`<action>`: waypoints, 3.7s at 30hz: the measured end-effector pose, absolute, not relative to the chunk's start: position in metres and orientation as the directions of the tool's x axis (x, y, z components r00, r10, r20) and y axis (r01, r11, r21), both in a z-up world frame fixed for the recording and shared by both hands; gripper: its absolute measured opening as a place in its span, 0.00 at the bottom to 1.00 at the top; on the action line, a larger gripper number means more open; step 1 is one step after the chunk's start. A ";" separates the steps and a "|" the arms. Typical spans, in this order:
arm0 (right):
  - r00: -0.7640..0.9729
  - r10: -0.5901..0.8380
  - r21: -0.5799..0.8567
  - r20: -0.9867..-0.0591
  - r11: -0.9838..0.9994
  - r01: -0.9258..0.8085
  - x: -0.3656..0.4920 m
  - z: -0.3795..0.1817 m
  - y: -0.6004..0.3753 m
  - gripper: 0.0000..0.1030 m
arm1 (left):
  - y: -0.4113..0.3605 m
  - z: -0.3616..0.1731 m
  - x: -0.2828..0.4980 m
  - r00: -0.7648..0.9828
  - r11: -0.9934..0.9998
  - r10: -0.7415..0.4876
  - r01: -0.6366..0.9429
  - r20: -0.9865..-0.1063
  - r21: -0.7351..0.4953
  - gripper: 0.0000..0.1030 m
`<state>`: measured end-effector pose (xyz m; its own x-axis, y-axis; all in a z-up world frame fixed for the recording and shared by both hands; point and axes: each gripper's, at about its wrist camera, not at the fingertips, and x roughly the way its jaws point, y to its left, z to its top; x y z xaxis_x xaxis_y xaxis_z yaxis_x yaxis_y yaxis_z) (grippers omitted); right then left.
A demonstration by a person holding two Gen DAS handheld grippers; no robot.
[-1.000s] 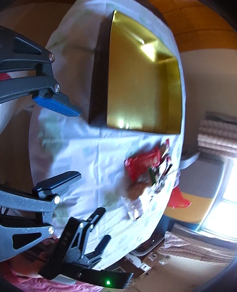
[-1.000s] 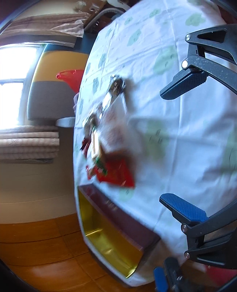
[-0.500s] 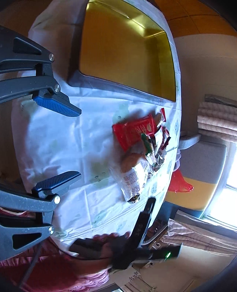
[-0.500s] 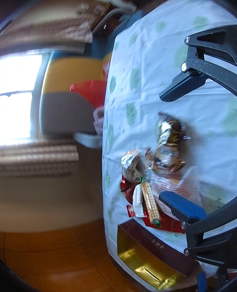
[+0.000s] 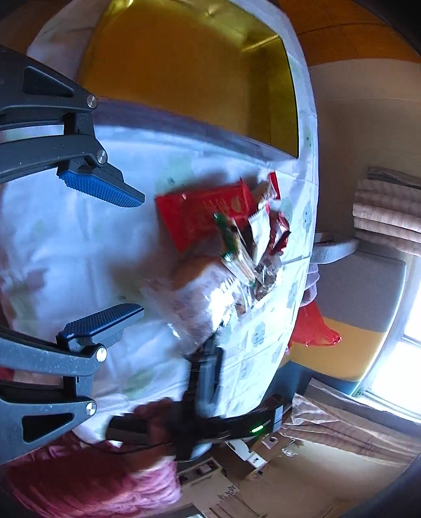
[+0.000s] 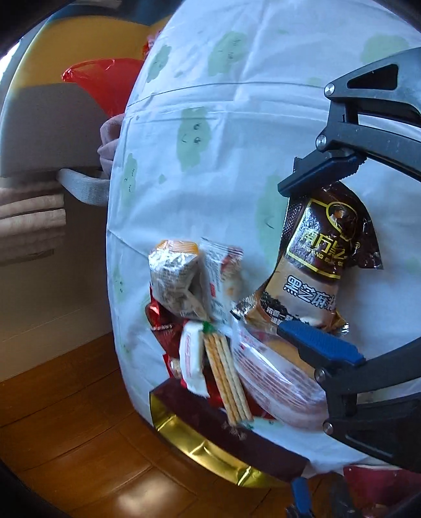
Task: Organize snacks
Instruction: 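Grasp the brown NANFANG packet with the right gripper while the left gripper reaches the clear bread bag, then close the left gripper on the clear bread bag and lift it, then lower the bread bag into the tin with the left gripper while the right gripper drops the NANFANG packet in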
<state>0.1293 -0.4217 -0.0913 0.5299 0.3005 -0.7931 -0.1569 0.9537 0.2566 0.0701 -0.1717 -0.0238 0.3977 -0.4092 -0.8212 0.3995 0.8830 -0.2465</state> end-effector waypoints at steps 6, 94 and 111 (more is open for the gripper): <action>0.548 0.245 0.116 -0.800 0.959 -0.259 0.120 -0.086 -0.403 0.91 | -0.204 -0.027 0.093 0.380 0.885 -0.406 0.391 -0.831 -0.253 0.62; 0.717 0.040 0.193 -0.696 0.972 0.133 0.051 -0.105 -0.412 0.48 | -0.238 -0.077 0.078 0.565 0.824 -0.399 0.567 -0.722 -0.012 0.68; 0.733 0.042 0.246 -0.679 0.954 0.173 0.022 -0.085 -0.368 0.24 | -0.139 -0.019 0.051 0.671 0.852 -0.428 0.523 -0.606 -0.022 0.69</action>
